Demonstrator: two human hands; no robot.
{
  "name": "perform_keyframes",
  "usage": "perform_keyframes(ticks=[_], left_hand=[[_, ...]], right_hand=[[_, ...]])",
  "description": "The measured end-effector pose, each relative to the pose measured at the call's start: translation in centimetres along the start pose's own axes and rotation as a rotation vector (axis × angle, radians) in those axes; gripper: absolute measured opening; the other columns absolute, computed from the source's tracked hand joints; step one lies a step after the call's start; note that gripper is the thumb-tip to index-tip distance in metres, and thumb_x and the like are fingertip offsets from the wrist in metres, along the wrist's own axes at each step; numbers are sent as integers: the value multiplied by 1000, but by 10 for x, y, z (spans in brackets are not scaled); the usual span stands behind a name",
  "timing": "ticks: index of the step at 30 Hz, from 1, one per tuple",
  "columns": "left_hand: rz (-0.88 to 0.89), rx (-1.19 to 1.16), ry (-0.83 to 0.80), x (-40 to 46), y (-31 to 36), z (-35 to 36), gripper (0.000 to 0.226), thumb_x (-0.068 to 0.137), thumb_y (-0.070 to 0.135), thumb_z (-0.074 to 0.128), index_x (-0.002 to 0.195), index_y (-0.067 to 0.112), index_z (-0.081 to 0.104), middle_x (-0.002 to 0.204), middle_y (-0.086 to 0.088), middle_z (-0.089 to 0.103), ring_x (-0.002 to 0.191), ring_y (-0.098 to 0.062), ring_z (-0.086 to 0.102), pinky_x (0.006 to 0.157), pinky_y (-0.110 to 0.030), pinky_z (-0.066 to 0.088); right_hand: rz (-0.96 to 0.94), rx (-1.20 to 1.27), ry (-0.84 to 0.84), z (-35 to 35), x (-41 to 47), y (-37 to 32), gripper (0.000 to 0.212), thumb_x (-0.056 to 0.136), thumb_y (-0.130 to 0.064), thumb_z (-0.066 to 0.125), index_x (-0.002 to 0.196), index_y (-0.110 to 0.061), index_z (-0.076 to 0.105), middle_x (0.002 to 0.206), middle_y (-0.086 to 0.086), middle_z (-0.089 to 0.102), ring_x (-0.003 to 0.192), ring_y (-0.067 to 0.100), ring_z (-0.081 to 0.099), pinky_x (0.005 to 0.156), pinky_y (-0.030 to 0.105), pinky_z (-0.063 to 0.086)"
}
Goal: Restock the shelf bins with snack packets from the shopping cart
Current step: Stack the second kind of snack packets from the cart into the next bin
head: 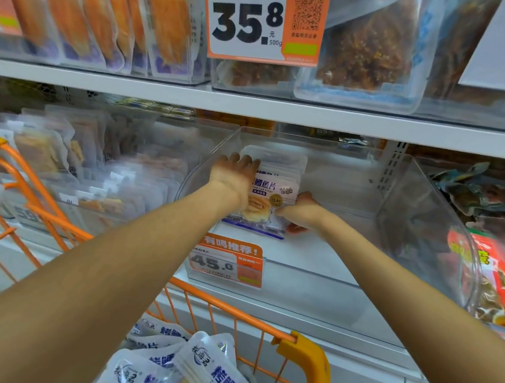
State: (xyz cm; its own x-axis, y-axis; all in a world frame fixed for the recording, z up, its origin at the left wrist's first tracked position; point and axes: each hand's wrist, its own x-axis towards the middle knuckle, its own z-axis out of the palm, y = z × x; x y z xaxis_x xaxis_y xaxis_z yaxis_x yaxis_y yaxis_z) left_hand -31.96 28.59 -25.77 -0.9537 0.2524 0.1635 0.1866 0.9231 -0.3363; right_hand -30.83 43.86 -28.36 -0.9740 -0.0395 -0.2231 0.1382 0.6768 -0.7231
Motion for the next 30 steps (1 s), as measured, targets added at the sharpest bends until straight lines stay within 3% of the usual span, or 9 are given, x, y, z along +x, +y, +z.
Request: perform_keyframes(ticks=[5,9,14,18,21,26,30], left_hand=[[16,-39,28,-14,0,-8,86,83,39,68,149,13,18,147,-8,34,132,-27,36,102,-39,38],[-4,-71,26,-32,-4,-26,65,84,25,65,141,15,36,137,-7,45,126,-27,44,95,-39,43],[-74,-271,47,-71,-15,-60,36,89,21,56,124,22,54,121,-5,61,111,-30,57,81,-37,45],[-143,-444,70,-110,-30,-80,30,87,24,60,117,30,59,116,5,66,109,-23,60,86,-34,47],[-193,-637,93,-146,-41,-90,23,86,25,62,107,32,64,104,13,69,100,-14,63,86,-30,49],[-264,-907,149,-213,-49,-90,10,86,24,62,88,34,66,78,18,63,75,-3,59,74,-25,48],[-301,-944,-33,-261,-55,-66,13,87,22,64,77,32,65,80,13,66,82,-6,64,75,-27,51]], right_hand=[[33,9,-21,-8,-9,-2,33,90,-14,62,118,2,57,98,15,66,74,20,62,77,34,56],[3,11,-4,-16,-28,-5,27,93,-17,60,115,0,56,112,19,64,86,24,63,81,34,57],[-98,1,28,-29,-70,-15,20,92,-12,59,110,-2,62,117,16,63,94,27,65,74,29,54],[-214,37,49,-37,-109,-24,13,93,-7,55,98,-7,67,92,-3,64,70,13,61,57,17,52],[-299,116,51,-39,-140,-30,14,92,-6,56,93,-11,68,79,-4,66,63,8,59,52,11,48],[-413,183,-16,-25,-189,-37,13,92,-8,58,94,-14,69,73,2,66,60,8,58,56,17,49],[-422,122,-229,6,-214,-38,11,91,-3,59,91,-8,68,71,2,65,53,3,58,52,15,49]])
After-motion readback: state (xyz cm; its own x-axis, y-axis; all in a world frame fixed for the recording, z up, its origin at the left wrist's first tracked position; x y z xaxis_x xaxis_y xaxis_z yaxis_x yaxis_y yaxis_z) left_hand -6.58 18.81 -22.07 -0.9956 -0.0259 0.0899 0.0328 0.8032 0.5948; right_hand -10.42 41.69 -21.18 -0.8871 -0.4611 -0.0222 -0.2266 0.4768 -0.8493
